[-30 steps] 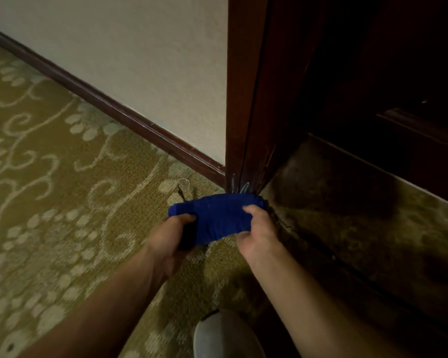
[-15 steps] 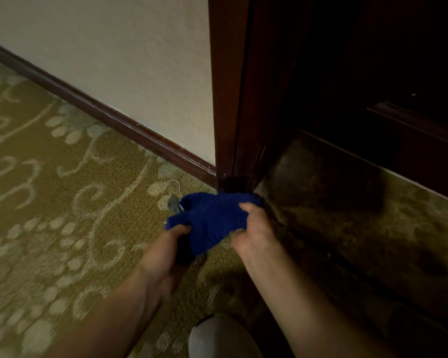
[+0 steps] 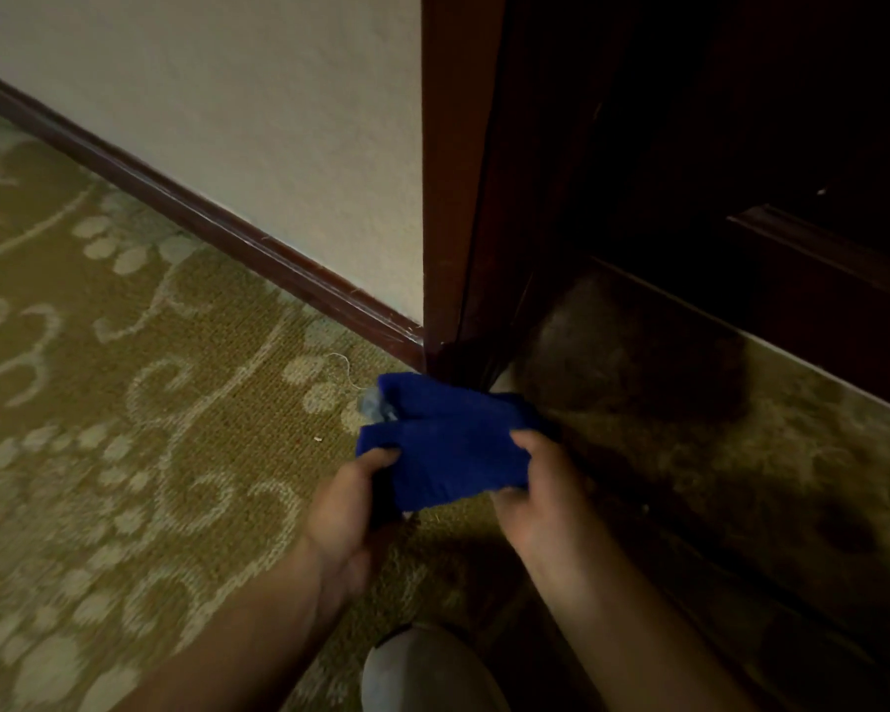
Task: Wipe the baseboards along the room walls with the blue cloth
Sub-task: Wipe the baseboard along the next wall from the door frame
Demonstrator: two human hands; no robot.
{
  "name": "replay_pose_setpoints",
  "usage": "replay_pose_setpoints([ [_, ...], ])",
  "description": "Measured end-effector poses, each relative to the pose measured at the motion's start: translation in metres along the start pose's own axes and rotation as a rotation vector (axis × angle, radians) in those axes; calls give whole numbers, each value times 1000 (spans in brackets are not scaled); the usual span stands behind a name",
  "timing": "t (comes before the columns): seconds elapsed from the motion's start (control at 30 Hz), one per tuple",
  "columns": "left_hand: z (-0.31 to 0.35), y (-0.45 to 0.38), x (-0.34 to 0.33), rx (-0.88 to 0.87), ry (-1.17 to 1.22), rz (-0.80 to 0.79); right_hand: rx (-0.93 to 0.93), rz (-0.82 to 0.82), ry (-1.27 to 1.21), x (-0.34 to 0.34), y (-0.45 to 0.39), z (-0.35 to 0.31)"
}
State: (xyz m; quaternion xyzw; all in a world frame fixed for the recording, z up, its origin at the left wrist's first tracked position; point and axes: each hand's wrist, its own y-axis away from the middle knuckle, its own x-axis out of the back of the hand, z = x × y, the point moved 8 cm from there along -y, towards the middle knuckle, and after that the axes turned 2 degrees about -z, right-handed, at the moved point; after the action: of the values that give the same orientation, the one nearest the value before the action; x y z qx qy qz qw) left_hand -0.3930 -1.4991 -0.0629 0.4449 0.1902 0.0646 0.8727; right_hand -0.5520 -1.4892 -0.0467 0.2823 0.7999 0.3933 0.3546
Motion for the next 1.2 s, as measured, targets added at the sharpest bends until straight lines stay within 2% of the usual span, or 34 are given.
replay_pose_setpoints([
  [0.1,5,-3,-22,19,25,-25,-69,65,-13,21,6,-2],
  [0.23,34,-6,-56,-92,175,25,-48,4,-79,-5,15,-19],
  [0.33,57,12,-70,-238,204,-60,50,-17,-142,-13,26,-42],
  [0.4,76,33,-79,-349,178,-144,52,-3,-238,-15,41,-48],
  [0.47,86,42,-84,-403,192,-171,104,-81,-99,-26,49,-57],
  [0.53,84,35,-81,-404,198,-121,121,-155,-36,-30,45,-58],
  [0.6,67,15,-74,-323,161,-28,125,-96,-29,-26,26,-45],
  [0.67,55,5,-67,-210,145,61,40,8,-64,-15,0,-23],
  [0.73,54,4,-61,-170,153,129,2,58,-96,-17,-3,-15],
  [0.83,72,19,-74,-190,162,4,92,31,-150,-32,20,-39],
  [0.9,93,41,-82,-293,154,-91,216,-17,-80,-41,53,-73],
  [0.93,102,50,-87,-344,154,-127,276,-86,64,-51,70,-78],
  [0.97,107,57,-90,-388,157,-144,348,-90,149,-50,72,-84],
  [1.03,106,59,-91,-431,134,-107,371,-157,153,-63,70,-79],
  [1.13,85,33,-79,-354,106,-22,164,-48,21,-50,38,-46],
  [1.2,67,18,-62,-251,61,15,106,40,40,-38,25,-26],
])
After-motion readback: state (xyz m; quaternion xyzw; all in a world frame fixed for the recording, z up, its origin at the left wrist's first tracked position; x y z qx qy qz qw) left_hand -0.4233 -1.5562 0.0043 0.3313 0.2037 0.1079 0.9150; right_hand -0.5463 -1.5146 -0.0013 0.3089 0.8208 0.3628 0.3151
